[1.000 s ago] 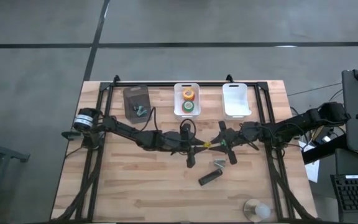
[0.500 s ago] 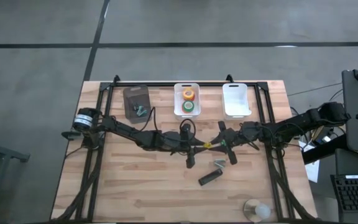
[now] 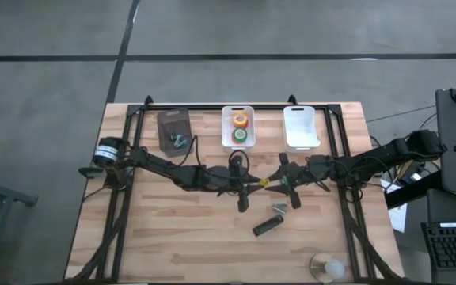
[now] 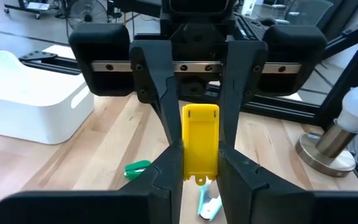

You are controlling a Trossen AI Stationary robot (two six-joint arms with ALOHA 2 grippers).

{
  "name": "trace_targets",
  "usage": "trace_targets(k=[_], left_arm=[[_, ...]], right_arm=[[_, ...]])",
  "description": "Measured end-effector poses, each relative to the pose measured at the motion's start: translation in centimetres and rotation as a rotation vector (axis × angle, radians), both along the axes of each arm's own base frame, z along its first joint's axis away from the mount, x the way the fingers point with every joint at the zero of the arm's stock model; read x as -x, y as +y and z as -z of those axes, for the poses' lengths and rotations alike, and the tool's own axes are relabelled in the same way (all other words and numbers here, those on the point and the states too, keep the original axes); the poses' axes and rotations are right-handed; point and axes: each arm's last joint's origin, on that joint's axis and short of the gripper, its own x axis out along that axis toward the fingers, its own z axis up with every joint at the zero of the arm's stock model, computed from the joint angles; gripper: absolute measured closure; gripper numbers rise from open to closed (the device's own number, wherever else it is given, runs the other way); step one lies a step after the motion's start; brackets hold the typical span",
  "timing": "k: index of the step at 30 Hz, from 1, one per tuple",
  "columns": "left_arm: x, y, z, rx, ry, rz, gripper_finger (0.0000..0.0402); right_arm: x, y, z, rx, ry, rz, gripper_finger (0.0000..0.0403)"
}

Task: Pick and place Stapler, Stapler remover, tape
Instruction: Put the yellow stapler into the right white bin

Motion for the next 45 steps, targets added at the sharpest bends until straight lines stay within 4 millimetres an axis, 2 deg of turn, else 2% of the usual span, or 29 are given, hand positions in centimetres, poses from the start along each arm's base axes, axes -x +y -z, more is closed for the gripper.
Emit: trace_targets(k=[20, 30, 40, 45], left_arm=[[0.0, -0.5, 0.1, 0.002, 0.002, 0.017, 0.0320], [0.1, -0.5, 0.2, -0.010, 0.010, 0.008, 0.0320], [0.1, -0.5, 0.4, -0.015, 0.019, 0.007, 0.0318], [0.0, -0.5, 0.3, -0.015, 0.008, 0.007, 0.0321]], right_arm=[[0.0, -0.1, 0.0, 0.008, 0.003, 0.042, 0.0259], [0.0, 0.0, 0.0, -0.005, -0.002, 0.001, 0.0273], [0.4, -0.1, -1.1, -0.008, -0.059, 0.000, 0.0275], [0.5, -0.1, -0.4, 0.003, 0.004, -0.002, 0.0276]])
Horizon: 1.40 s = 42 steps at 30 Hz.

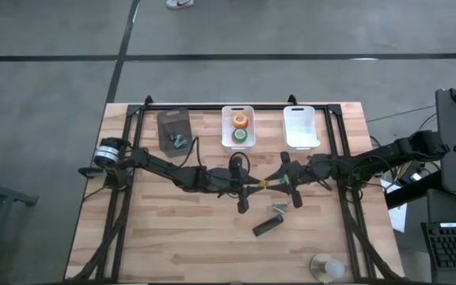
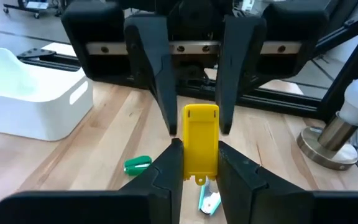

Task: Pick and place Stapler, Stapler remover, tape
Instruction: Put the yellow stapler into the right white bin

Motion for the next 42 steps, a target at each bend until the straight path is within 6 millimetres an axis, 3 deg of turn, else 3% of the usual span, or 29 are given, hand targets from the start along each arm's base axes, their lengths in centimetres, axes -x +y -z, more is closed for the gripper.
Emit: trace_targets(k=[12, 27, 36, 42], left_arm=[[0.00, 0.01, -0.07, 0.001, -0.002, 0.000, 0.0318], [0.02, 0.02, -0.13, 0.003, -0.003, -0.001, 0.0316], [0.03, 0.03, -0.11, 0.012, 0.000, -0.003, 0.0290], [0.03, 0.10, -0.05, 0.020, 0.005, -0.007, 0.0244]], right_arm=[[0.02, -0.01, 0.12, -0.009, 0.016, 0.002, 0.0247], [0.02, -0.01, 0.13, -0.002, 0.016, 0.000, 0.0330], [0.01, -0.06, 0.13, -0.007, 0.017, 0.021, 0.0328], [0.02, -0.13, 0.20, -0.033, 0.029, 0.037, 0.0331]])
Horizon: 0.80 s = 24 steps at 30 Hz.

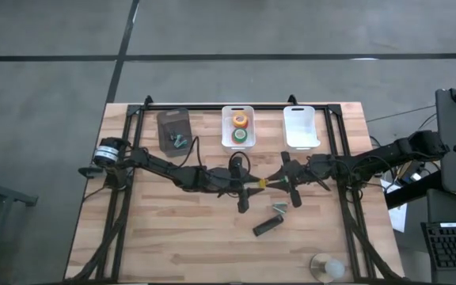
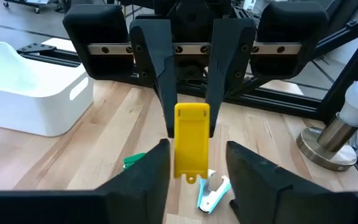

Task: Pick and place Stapler, Stapler remover, tape
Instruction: Put the yellow stapler into the right white bin

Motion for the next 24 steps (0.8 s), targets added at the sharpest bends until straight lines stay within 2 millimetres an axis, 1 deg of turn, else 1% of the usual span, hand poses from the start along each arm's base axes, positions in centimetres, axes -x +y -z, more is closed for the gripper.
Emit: trace_targets(k=[6, 8, 12, 17, 21, 24], left_arm=[[0.0, 0.3, 0.2, -0.012, 0.025, -0.027, 0.0193], [0.0, 0.3, 0.2, -0.041, 0.031, -0.032, 0.0185], [0.1, 0.4, 0.1, -0.061, 0.027, -0.036, 0.0182], [0.1, 0.4, 0.1, -0.074, 0.028, -0.035, 0.0183], [0.1, 0.4, 0.2, -0.081, 0.030, -0.035, 0.0183], [0.1, 0.4, 0.3, -0.081, 0.034, -0.032, 0.0183]], right_arm=[[0.1, -0.4, 0.4, -0.029, 0.042, 0.068, 0.0330], [0.2, -0.7, 0.4, -0.046, 0.070, 0.092, 0.0331], [0.6, -1.3, 0.0, -0.063, 0.152, 0.177, 0.0330], [2.2, -2.0, -1.7, -0.032, 0.293, 0.428, 0.0331], [4.3, -2.8, -3.6, 0.010, 0.403, 0.712, 0.0329], [5.9, -3.4, -4.6, 0.020, 0.465, 0.901, 0.0328]])
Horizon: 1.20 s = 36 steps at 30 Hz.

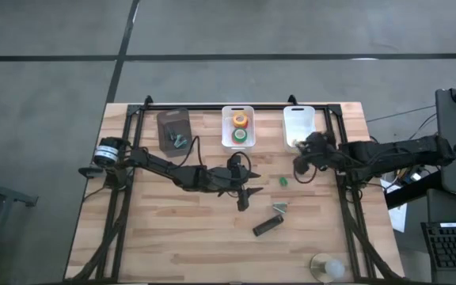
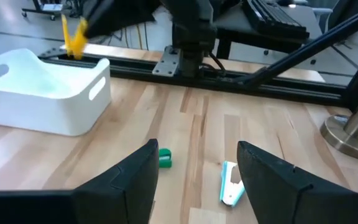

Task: Pick and place Stapler, Stapler remover, tape
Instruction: Put the yellow stapler into the right white bin

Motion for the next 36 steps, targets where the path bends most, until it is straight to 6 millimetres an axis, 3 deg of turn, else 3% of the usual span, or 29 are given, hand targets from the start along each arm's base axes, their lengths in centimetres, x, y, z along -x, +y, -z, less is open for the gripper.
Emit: trace_targets(k=[5, 13, 26, 36], left_arm=[[0.1, 0.0, 0.2, 0.016, 0.006, -0.002, 0.0183], [0.1, -0.1, 0.3, 0.021, 0.007, 0.012, 0.0183], [0.1, -0.1, 0.3, 0.023, 0.007, 0.014, 0.0183], [0.2, -0.1, 0.5, 0.021, 0.024, 0.014, 0.0183]], right_arm=[[1.0, -1.4, -0.2, 0.014, 0.070, 0.166, 0.0329], [1.9, -4.5, 1.2, -0.088, 0.155, 0.291, 0.0326], [1.6, -9.3, 3.3, -0.242, 0.298, 0.278, 0.0321], [0.7, -10.5, 5.5, -0.329, 0.416, 0.246, 0.0302]])
